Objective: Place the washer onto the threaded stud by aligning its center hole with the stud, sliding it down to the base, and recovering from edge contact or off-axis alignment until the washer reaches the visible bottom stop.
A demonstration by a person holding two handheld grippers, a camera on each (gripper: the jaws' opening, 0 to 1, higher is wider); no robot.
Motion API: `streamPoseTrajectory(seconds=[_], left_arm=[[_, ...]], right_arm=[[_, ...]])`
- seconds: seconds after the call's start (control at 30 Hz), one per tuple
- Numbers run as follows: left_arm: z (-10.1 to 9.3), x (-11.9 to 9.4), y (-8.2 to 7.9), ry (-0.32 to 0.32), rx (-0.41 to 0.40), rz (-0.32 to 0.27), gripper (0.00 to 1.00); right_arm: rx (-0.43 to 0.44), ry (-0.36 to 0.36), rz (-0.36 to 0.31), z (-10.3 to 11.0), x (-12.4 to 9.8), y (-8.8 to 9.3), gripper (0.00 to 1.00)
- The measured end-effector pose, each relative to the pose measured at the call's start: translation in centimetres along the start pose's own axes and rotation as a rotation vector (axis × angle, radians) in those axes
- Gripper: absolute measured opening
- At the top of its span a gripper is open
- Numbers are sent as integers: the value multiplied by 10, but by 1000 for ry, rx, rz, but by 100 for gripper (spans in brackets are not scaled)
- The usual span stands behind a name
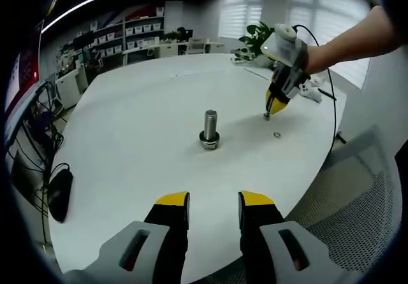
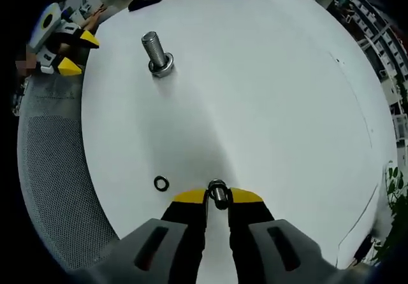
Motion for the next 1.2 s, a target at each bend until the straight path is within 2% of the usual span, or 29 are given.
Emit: streamPoseTrajectory(seconds=[0.43, 0.73, 0.93, 1.2], left_arm=[[1, 0, -1, -1, -2, -4, 29], [1, -1, -1, -4, -5, -9, 29], [2, -1, -1, -5, -10, -14, 29], [2, -1, -1, -8, -12, -15, 29]], right_arm=[[-3, 3, 33, 1, 7, 5, 14], [6, 14, 31, 0, 8, 7, 15], [17, 10, 40, 2, 9, 9, 19], [31, 11, 20, 1, 5, 8, 22]])
Point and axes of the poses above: the point that each gripper's makers call its tool centre point, and the gripper's own axes: x roughly forward along the fingers, z roughly to its left, y roughly out of its underside, the point moved 6 cm from there along -x, roughly backward along the fingers, and after that the axes turned 15 degrees about x, right-handed, at the moved point
